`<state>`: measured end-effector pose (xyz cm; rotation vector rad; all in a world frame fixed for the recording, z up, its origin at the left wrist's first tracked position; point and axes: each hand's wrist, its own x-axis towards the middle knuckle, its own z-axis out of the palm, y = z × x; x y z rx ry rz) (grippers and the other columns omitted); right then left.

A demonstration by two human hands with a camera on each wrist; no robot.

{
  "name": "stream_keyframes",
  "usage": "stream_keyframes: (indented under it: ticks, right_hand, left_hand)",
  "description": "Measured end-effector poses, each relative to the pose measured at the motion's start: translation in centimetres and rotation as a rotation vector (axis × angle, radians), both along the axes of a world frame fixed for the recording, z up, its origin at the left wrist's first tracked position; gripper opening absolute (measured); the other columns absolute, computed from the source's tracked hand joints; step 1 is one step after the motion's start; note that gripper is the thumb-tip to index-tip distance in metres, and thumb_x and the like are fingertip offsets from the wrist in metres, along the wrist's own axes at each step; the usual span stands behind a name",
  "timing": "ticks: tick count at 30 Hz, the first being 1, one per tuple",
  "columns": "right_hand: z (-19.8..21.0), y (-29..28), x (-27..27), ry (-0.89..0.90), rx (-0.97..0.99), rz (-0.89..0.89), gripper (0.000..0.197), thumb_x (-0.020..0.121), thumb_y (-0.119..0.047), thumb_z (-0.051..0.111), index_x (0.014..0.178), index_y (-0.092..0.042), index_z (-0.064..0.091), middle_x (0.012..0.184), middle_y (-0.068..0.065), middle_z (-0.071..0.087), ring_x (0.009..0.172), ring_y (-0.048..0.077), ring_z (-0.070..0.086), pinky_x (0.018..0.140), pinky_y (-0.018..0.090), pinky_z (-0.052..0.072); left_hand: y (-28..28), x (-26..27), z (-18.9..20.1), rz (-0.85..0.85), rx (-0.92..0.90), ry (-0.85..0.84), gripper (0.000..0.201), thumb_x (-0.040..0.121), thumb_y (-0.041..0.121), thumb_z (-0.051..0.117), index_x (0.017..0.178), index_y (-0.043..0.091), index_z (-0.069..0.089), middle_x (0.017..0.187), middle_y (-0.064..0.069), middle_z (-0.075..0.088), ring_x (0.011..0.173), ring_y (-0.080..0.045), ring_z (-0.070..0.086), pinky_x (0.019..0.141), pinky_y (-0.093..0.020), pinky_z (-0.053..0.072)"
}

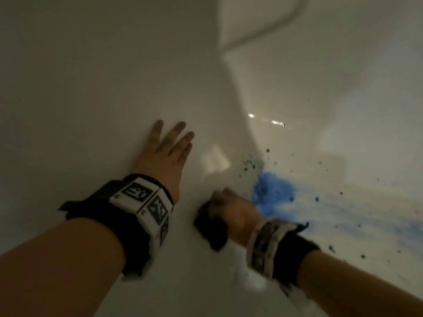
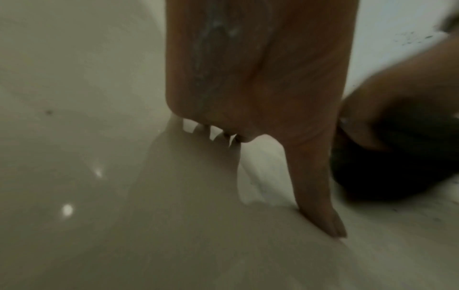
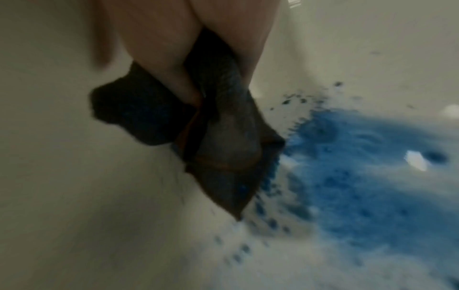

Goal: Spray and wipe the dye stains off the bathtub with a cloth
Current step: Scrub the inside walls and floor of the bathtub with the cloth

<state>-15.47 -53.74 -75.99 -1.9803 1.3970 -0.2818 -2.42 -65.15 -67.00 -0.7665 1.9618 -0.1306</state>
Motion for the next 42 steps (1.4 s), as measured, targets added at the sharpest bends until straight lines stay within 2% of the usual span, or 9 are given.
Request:
stream_keyframes:
  ticks: [2, 4, 7, 12, 16, 19, 28, 35, 42]
  right_hand:
    - [2.1, -2.1, -1.0, -0.240, -0.061, -0.571, 0.007, 0.077, -0.002, 0.066, 0.075, -0.006, 0.060, 0.073, 0.013, 0.058, 0.059, 0.015, 0.064, 0.055, 0.015, 0.050]
    - [3.2, -4.0, -2.3, -0.191, 0.054, -0.818, 0.016, 0.086, -0.005, 0.058, 0.102, -0.005, 0.061, 0.103, 0.015, 0.055, 0.091, 0.016, 0.061, 0.082, 0.010, 0.039]
    - [2.5, -4.4, -2.3, 0.171, 0.357, -0.558, 0.045, 0.087, -0.029, 0.058, 0.131, -0.030, 0.047, 0.140, 0.006, 0.030, 0.126, 0.031, 0.032, 0.107, 0.035, 0.027]
    - [1.6, -1.8, 0.6, 0.468, 0.414, -0.128, 0.071, 0.085, -0.029, 0.062, 0.144, -0.031, 0.023, 0.155, 0.005, -0.001, 0.139, 0.042, 0.003, 0.109, 0.050, 0.026]
    - [2.3, 2.8, 1.4, 0.386, 0.419, 0.005, 0.059, 0.089, -0.046, 0.051, 0.143, -0.033, 0.029, 0.154, 0.000, 0.004, 0.139, 0.035, 0.008, 0.109, 0.049, 0.027]
    - [3.4, 2.9, -1.0, 0.246, 0.264, -0.227, 0.051, 0.092, -0.034, 0.050, 0.141, -0.029, 0.035, 0.150, 0.000, 0.020, 0.134, 0.027, 0.025, 0.107, 0.042, 0.033]
    - [1.6, -0.6, -0.1, 0.467, 0.460, -0.162, 0.078, 0.078, -0.041, 0.069, 0.137, -0.008, 0.032, 0.136, 0.012, 0.035, 0.126, 0.029, 0.031, 0.101, 0.040, 0.034]
    - [4.2, 2.4, -0.5, 0.109, 0.492, -0.280, 0.024, 0.085, -0.023, 0.060, 0.094, -0.017, 0.039, 0.088, 0.004, 0.053, 0.090, 0.025, 0.057, 0.074, 0.032, 0.043]
    - [7.6, 9.1, 0.5, 0.039, 0.908, 0.164, 0.045, 0.077, -0.023, 0.073, 0.114, -0.014, 0.048, 0.118, 0.007, 0.057, 0.109, 0.024, 0.054, 0.094, 0.033, 0.043]
  left_hand:
    - [1.1, 0.5, 0.2, -0.008, 0.025, -0.024, 0.100, 0.086, 0.044, 0.050, 0.145, 0.005, -0.020, 0.149, -0.013, -0.034, 0.136, -0.036, -0.032, 0.106, -0.059, -0.018]
    - [2.1, 0.8, 0.3, 0.019, 0.034, -0.039, 0.099, 0.087, 0.042, 0.050, 0.145, 0.004, -0.019, 0.149, -0.012, -0.032, 0.137, -0.034, -0.030, 0.107, -0.059, -0.016]
    - [2.9, 0.6, 0.2, 0.041, 0.034, -0.048, 0.098, 0.087, 0.042, 0.050, 0.145, 0.004, -0.019, 0.150, -0.012, -0.031, 0.138, -0.034, -0.027, 0.107, -0.060, -0.013]
    - [3.3, 0.7, -0.1, 0.036, 0.032, -0.043, 0.097, 0.087, 0.044, 0.049, 0.146, 0.004, -0.018, 0.151, -0.012, -0.030, 0.138, -0.035, -0.027, 0.107, -0.060, -0.012]
    - [3.9, 0.6, -0.5, 0.055, 0.036, -0.052, 0.096, 0.087, 0.042, 0.049, 0.145, 0.005, -0.018, 0.150, -0.013, -0.031, 0.138, -0.035, -0.028, 0.107, -0.061, -0.012]
    - [4.0, 0.6, -0.8, 0.055, 0.025, -0.040, 0.096, 0.087, 0.043, 0.048, 0.146, 0.005, -0.018, 0.150, -0.013, -0.030, 0.138, -0.036, -0.028, 0.106, -0.062, -0.013]
    - [4.3, 0.4, -1.1, 0.077, -0.005, -0.048, 0.099, 0.085, 0.043, 0.050, 0.145, 0.004, -0.020, 0.150, -0.014, -0.030, 0.138, -0.036, -0.027, 0.106, -0.062, -0.012]
    - [4.9, 0.3, -1.2, 0.086, -0.009, -0.036, 0.089, 0.087, 0.034, 0.044, 0.146, 0.005, -0.017, 0.151, -0.013, -0.029, 0.138, -0.036, -0.027, 0.107, -0.062, -0.011]
    - [10.0, 2.2, -2.0, 0.004, 0.205, -0.115, 0.092, 0.089, 0.042, 0.049, 0.148, 0.006, -0.011, 0.153, -0.012, -0.024, 0.142, -0.029, -0.019, 0.111, -0.054, -0.012]
